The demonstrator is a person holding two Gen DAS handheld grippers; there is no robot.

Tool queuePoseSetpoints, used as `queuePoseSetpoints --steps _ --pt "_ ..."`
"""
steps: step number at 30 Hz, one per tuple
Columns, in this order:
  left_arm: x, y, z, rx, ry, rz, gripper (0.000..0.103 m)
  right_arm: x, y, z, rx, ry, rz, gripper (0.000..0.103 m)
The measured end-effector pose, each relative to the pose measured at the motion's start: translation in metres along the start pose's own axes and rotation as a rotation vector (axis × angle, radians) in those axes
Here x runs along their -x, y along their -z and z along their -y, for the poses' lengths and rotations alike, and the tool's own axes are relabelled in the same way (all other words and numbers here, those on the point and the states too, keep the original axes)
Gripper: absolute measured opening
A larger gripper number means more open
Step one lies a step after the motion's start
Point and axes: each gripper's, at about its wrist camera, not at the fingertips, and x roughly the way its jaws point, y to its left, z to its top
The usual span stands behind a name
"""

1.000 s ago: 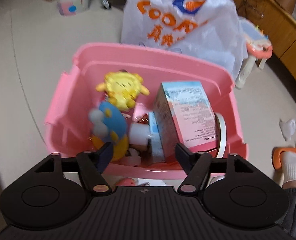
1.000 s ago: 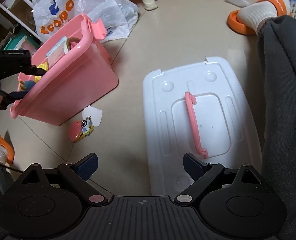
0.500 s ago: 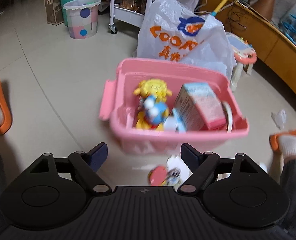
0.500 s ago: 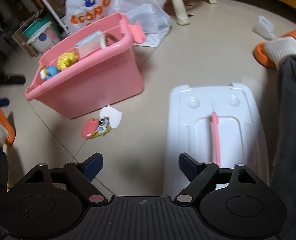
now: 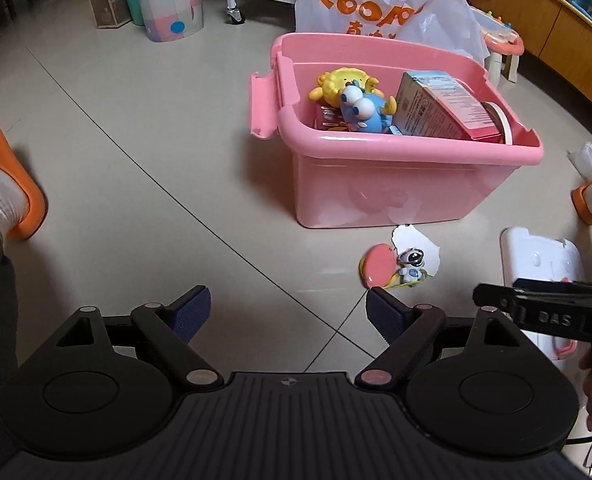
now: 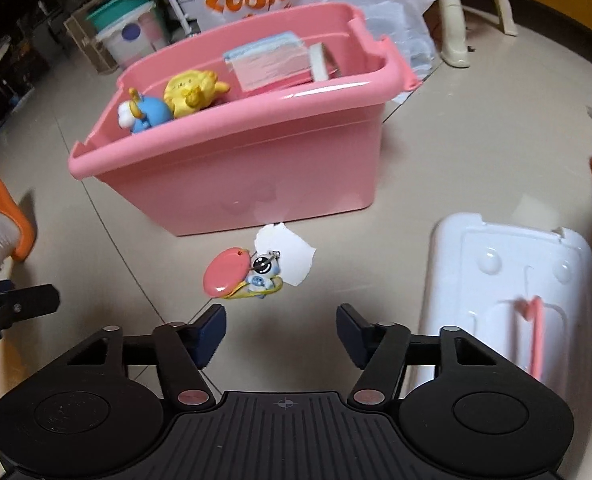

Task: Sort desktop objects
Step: 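Move the right gripper down to the white robot figure, then close the right gripper on the white robot figure and lift it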

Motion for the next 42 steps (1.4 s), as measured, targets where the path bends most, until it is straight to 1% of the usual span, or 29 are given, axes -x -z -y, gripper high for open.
queuePoseSetpoints --steps 6,11,16,19,23,25,26,32,37,42 --pt "-0.005 0.0 -0.003 0.027 0.02 -0.031 0.087 -0.02 -0.006 -0.01 0.006 0.033 -0.005 0.053" --pt "-0.004 0.004 -0.01 0.044 0.049 -0.076 0.087 -0.04 -0.011 -0.024 0.055 0.07 -0.024 0.053" --pt "-0.002 0.003 -0.023 0.097 0.071 -0.103 0.089 -0.067 -0.018 -0.038 0.094 0.103 -0.045 0.042" --pt "-0.002 0.003 -0.028 0.128 0.074 -0.115 0.089 -0.081 -0.021 -0.043 0.106 0.126 -0.055 0.038" --pt "-0.003 0.004 -0.032 0.152 0.082 -0.131 0.089 -0.096 -0.024 -0.048 0.116 0.153 -0.07 0.035" --pt "-0.003 0.005 -0.033 0.154 0.082 -0.141 0.089 -0.103 -0.024 -0.051 0.13 0.171 -0.076 0.027" --pt "-0.003 0.006 -0.033 0.158 0.083 -0.143 0.089 -0.105 -0.024 -0.053 0.138 0.181 -0.077 0.025" --pt "-0.003 0.006 -0.037 0.203 0.107 -0.173 0.089 -0.115 -0.022 -0.061 0.178 0.202 -0.073 0.023" --pt "-0.003 0.005 -0.037 0.201 0.107 -0.183 0.09 -0.116 -0.02 -0.065 0.193 0.208 -0.068 0.022" --pt "0.0 0.003 -0.04 0.216 0.117 -0.193 0.09 -0.104 -0.018 -0.071 0.196 0.198 -0.042 0.022"
